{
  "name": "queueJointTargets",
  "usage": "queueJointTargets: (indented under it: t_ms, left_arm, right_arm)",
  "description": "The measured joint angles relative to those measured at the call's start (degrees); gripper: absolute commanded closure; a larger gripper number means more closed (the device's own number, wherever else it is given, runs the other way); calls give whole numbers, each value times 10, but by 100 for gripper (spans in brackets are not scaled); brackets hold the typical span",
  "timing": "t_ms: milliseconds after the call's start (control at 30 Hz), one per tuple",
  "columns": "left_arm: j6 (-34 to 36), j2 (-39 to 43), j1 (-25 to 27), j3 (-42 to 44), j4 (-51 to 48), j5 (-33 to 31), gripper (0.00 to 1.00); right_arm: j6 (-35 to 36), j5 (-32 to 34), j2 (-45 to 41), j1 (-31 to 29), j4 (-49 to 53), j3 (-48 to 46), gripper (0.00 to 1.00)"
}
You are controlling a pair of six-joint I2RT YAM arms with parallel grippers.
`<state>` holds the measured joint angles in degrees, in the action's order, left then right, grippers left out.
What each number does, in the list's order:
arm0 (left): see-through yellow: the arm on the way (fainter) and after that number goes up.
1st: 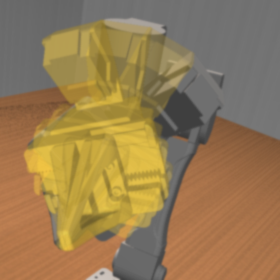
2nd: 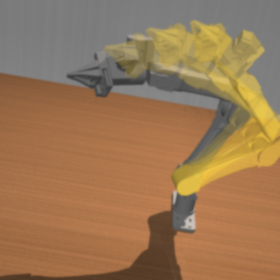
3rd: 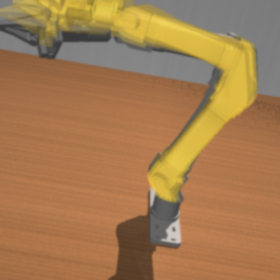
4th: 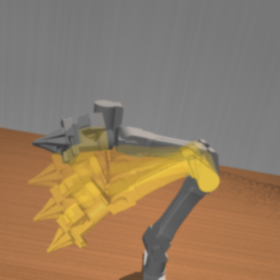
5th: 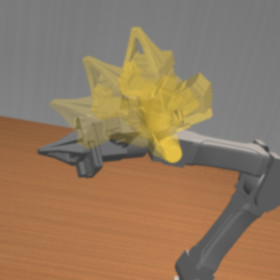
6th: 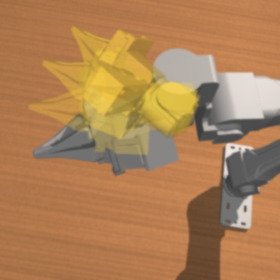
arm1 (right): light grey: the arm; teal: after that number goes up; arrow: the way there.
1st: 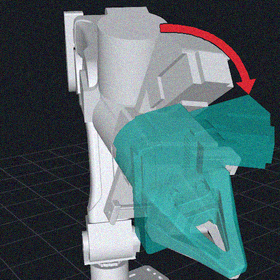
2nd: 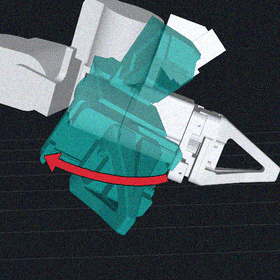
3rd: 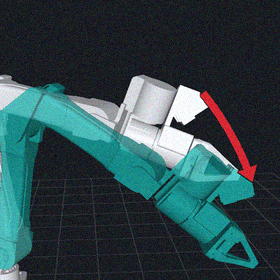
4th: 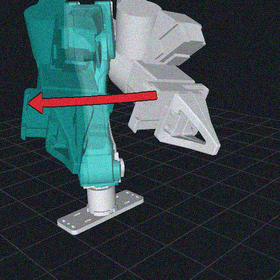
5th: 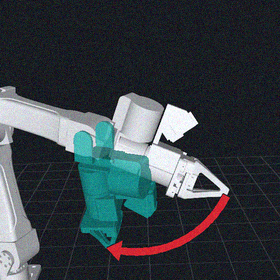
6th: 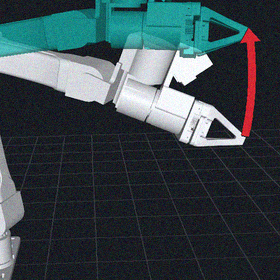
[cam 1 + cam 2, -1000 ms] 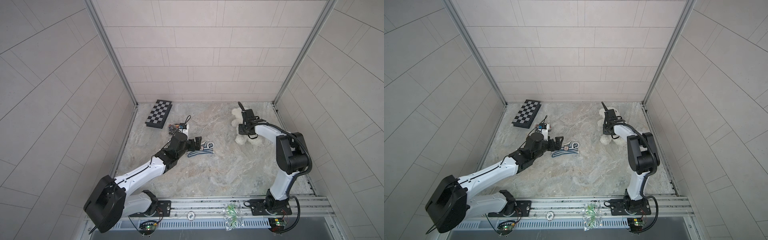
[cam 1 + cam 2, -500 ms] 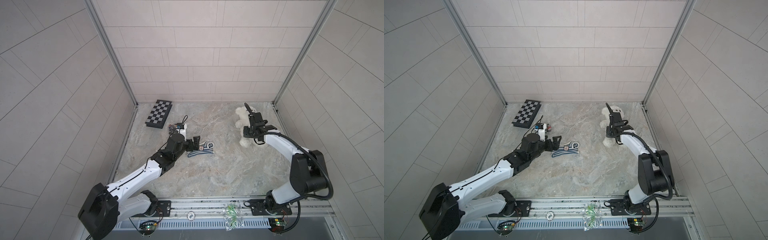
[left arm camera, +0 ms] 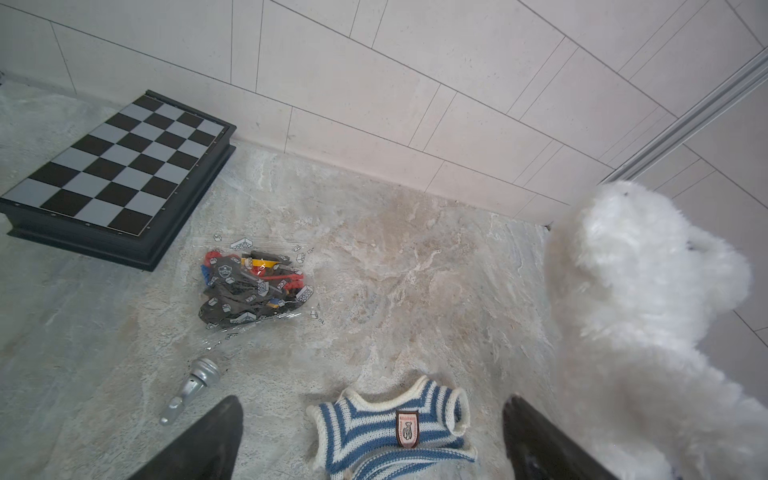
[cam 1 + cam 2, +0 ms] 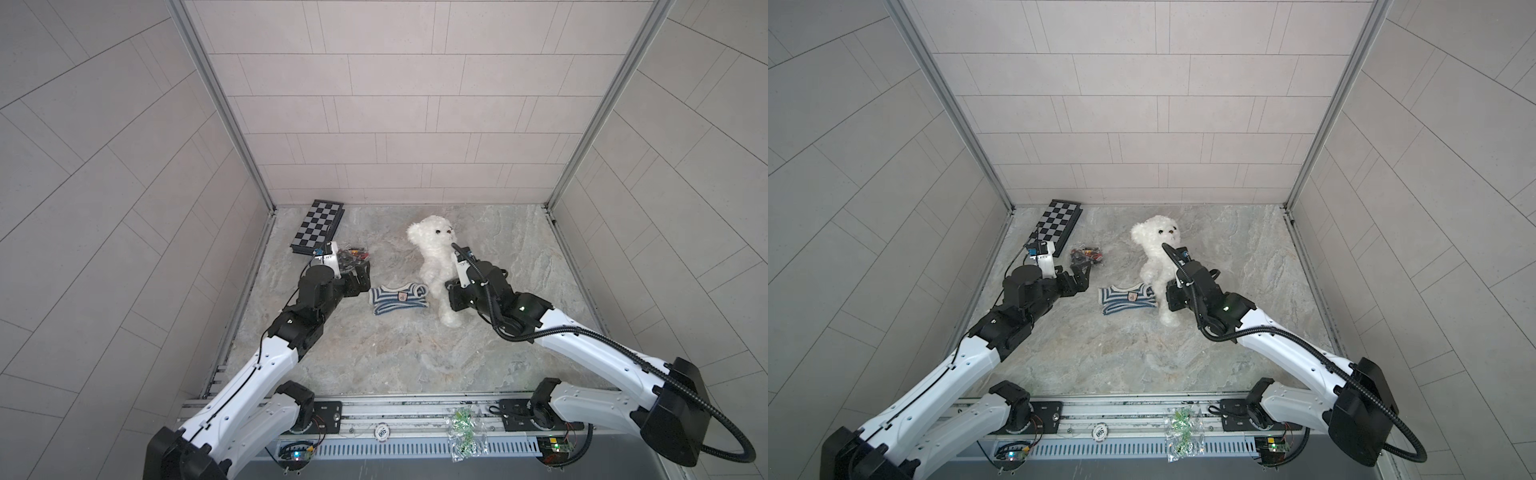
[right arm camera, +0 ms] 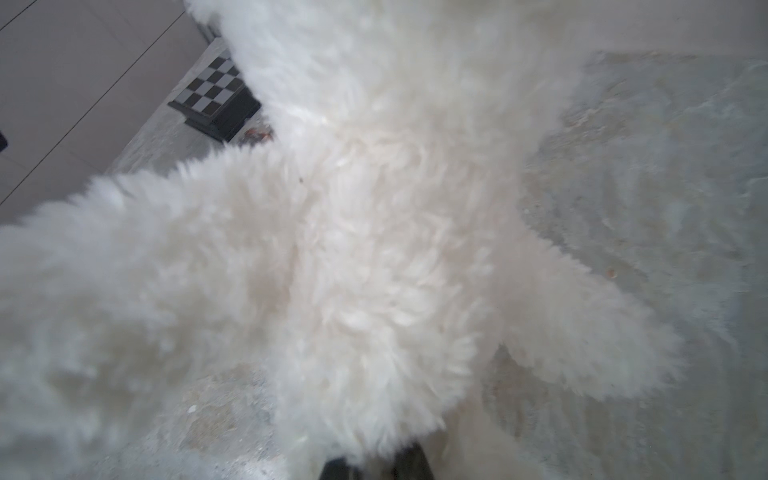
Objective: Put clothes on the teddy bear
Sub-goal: 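Drag the teddy bear with the right gripper toward the left gripper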
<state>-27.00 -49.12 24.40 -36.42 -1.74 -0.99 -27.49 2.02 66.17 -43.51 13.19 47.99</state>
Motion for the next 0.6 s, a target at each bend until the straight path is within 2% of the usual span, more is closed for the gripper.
queueJointTargets:
  t_ms: [200,367,600]
  left_arm:
    - [2,50,0,-6,-48,-21,0]
    - [5,84,0,-6,-70,-35,0]
    - [9,78,0,-6,-85,-32,0]
  right_arm:
    - [-58,-3,71,-103,-69,5,100]
    - [-97,-22,169,-131,-115,40,100]
    - [-137,-61,286,-168,-172,89,100]
